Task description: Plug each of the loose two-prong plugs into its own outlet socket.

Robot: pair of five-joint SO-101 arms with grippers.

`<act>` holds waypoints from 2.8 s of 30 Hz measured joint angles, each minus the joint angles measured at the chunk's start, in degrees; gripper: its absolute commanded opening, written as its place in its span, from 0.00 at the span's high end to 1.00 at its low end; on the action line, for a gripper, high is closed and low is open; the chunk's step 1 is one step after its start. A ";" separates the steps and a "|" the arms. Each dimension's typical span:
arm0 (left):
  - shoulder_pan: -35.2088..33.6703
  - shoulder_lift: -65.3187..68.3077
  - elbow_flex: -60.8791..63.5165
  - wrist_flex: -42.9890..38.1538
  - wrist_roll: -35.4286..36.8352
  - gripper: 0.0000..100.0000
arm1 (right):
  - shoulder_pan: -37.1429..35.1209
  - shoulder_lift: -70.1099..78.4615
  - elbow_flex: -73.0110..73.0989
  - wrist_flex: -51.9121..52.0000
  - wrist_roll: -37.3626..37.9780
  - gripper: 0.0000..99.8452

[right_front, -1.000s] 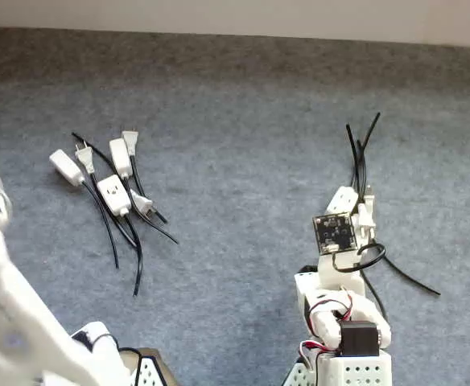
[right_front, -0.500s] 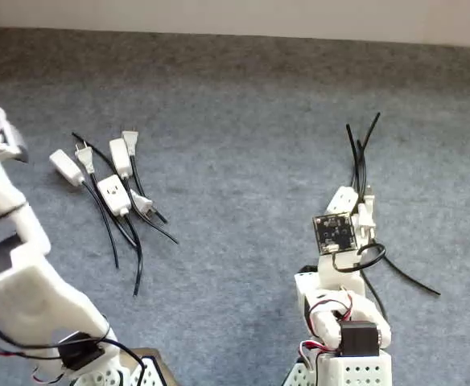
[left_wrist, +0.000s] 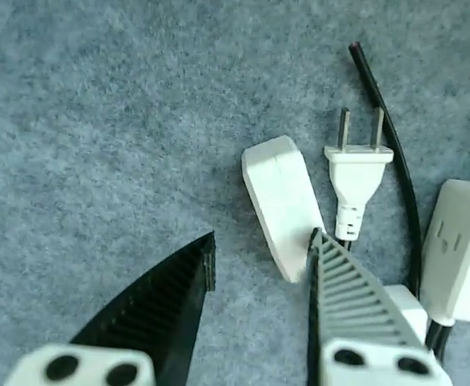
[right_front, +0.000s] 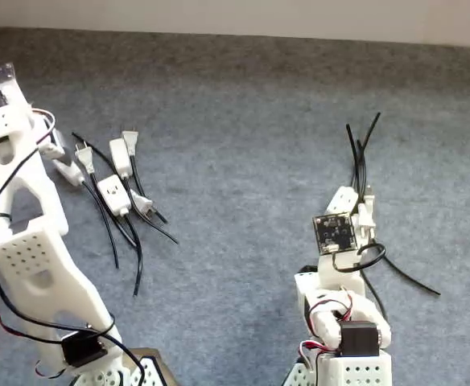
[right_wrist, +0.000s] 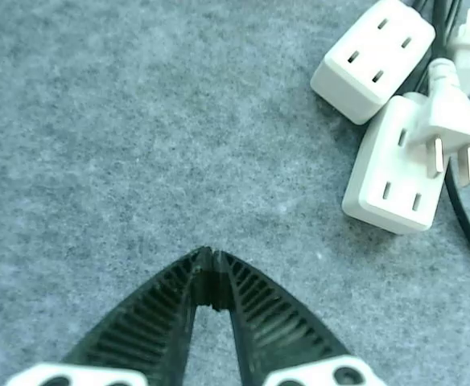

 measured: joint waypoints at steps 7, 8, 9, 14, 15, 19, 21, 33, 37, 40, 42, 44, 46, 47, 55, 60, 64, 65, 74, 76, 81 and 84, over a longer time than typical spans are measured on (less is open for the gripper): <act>0.62 5.71 -1.41 -5.19 0.26 0.81 | 0.00 0.00 0.00 0.00 0.00 0.99; 0.62 6.15 -1.32 -5.45 0.26 0.81 | 0.00 0.00 0.00 0.00 0.00 0.99; 0.62 6.59 -1.41 -5.89 0.26 0.81 | 0.00 0.00 0.00 0.00 0.00 0.99; 0.62 8.26 -1.85 -6.77 0.26 0.81 | 0.00 0.00 0.00 0.00 0.00 0.99; 0.62 8.70 -1.85 -6.77 0.26 0.83 | 0.00 0.00 0.00 0.00 0.00 0.99; 0.62 9.67 -2.11 -6.77 0.26 0.94 | 0.00 0.00 0.00 0.00 0.00 0.99; 0.70 10.11 -2.55 -6.77 0.26 0.97 | 0.00 0.00 0.00 0.00 0.00 0.99; 0.62 11.96 -2.64 -6.95 0.26 0.92 | 0.00 0.00 0.00 0.00 0.00 0.99; 0.53 12.13 -2.73 -6.95 0.09 0.80 | 0.00 0.00 0.00 0.00 0.00 0.99; 0.18 13.27 -2.73 -7.21 0.18 0.81 | 0.00 0.00 0.00 0.00 0.00 0.99; 0.09 13.45 -2.55 -7.47 0.35 0.81 | 0.00 -0.09 0.00 0.00 0.00 0.99; 0.26 13.36 -2.55 -7.56 0.26 0.81 | 0.00 -0.09 0.00 0.00 0.00 0.99; 0.18 13.71 -2.46 -8.09 0.09 0.81 | 0.00 0.00 0.00 0.00 0.00 0.99; 0.18 13.71 -2.55 -8.18 0.09 0.82 | 0.00 0.00 0.00 0.00 0.00 0.99; 0.53 14.68 -5.19 -8.18 -2.73 0.99 | 0.00 -0.09 0.00 0.00 0.00 0.99; 0.44 15.21 -12.31 -4.22 -9.58 0.99 | 0.00 0.00 0.00 0.00 0.00 0.99; 0.97 15.82 -22.68 3.78 -17.05 0.99 | 0.00 0.00 0.00 0.00 0.00 0.99; 1.23 15.82 -26.11 5.98 -19.25 0.99 | 0.00 0.00 0.00 0.00 0.00 0.99; 3.34 11.78 -42.90 13.10 -36.57 0.99 | 0.00 0.00 0.00 0.00 0.00 0.99; 4.13 7.56 -41.05 13.10 -38.33 0.99 | 0.00 0.00 0.00 0.00 0.00 0.99; 9.85 -7.30 -28.48 13.19 -39.21 0.99 | -0.09 0.00 0.00 0.00 0.00 0.99; 14.68 -18.90 -15.21 13.19 -39.47 0.99 | -1.23 0.00 0.00 0.00 0.00 0.99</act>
